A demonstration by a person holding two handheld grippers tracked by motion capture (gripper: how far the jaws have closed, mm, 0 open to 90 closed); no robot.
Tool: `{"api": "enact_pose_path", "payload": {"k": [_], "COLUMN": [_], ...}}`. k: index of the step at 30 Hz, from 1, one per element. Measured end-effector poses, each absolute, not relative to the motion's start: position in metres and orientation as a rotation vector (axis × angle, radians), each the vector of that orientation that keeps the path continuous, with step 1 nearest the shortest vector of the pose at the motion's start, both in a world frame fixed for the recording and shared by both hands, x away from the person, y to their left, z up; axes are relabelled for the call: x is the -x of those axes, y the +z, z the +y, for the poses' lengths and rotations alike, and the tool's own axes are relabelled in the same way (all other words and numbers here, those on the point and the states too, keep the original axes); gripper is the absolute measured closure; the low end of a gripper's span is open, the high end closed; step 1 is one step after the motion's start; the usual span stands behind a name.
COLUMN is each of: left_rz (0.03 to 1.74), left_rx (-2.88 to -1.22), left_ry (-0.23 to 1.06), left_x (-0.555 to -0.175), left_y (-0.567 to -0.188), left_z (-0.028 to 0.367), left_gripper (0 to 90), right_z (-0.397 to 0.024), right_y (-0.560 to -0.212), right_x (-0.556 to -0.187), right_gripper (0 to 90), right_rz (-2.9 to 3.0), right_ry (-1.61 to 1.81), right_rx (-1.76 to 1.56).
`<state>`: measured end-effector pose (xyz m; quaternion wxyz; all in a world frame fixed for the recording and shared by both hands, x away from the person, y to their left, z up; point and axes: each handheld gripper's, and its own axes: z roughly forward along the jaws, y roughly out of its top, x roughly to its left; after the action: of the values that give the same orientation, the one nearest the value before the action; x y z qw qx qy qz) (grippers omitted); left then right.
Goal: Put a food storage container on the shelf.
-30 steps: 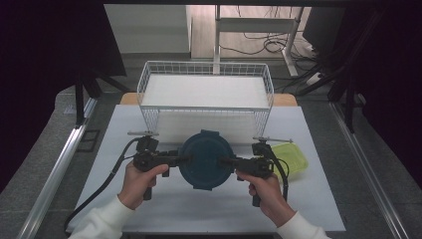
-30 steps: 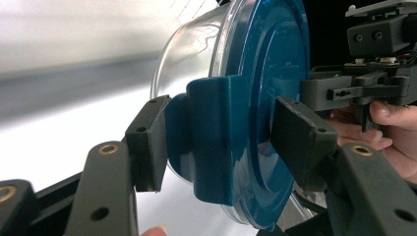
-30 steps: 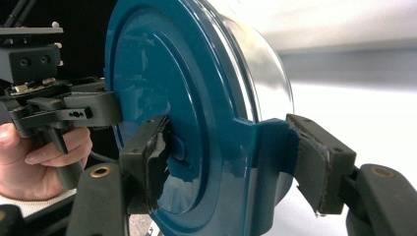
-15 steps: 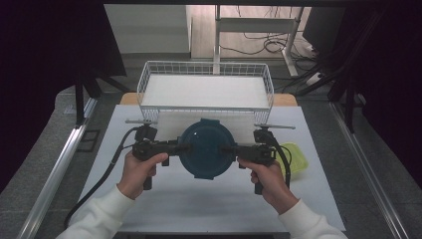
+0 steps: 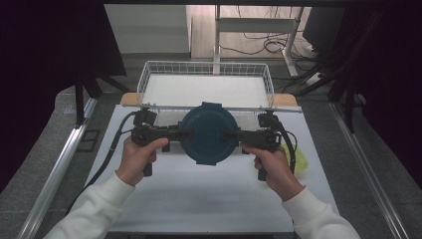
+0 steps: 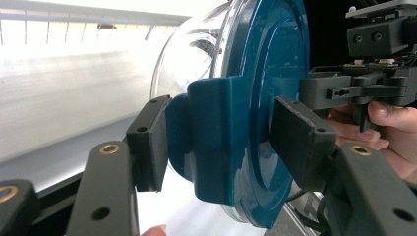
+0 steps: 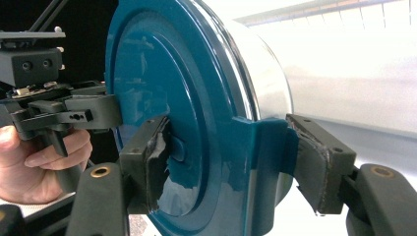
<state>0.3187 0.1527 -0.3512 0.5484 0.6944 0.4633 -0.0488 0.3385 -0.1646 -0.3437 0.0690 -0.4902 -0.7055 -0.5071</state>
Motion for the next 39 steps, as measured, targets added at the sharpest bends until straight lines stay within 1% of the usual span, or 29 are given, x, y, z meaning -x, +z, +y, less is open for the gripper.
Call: {"api": "enact_pose_path", "payload": {"k": [14, 39], "left_rz": [1.087, 1.066], "left_rx": [-1.637, -1.641], "left_ry": [-0.095, -0.085], "left_x": [-0.334, -0.355], "left_y": [-0.337, -0.315], "left_z": [0.154, 0.154], "left_gripper": [42.6, 43.0], "right_z": [-0.163, -0.163], "right_y": [-0.328, -0.307], "right_x": [-0.357, -0.376], "right_gripper": [35.0, 34.5], "right_rz": [-2.135, -2.140], "right_ry": [-1.545, -1.573], "right_rx": [1.458, 1.462]}}
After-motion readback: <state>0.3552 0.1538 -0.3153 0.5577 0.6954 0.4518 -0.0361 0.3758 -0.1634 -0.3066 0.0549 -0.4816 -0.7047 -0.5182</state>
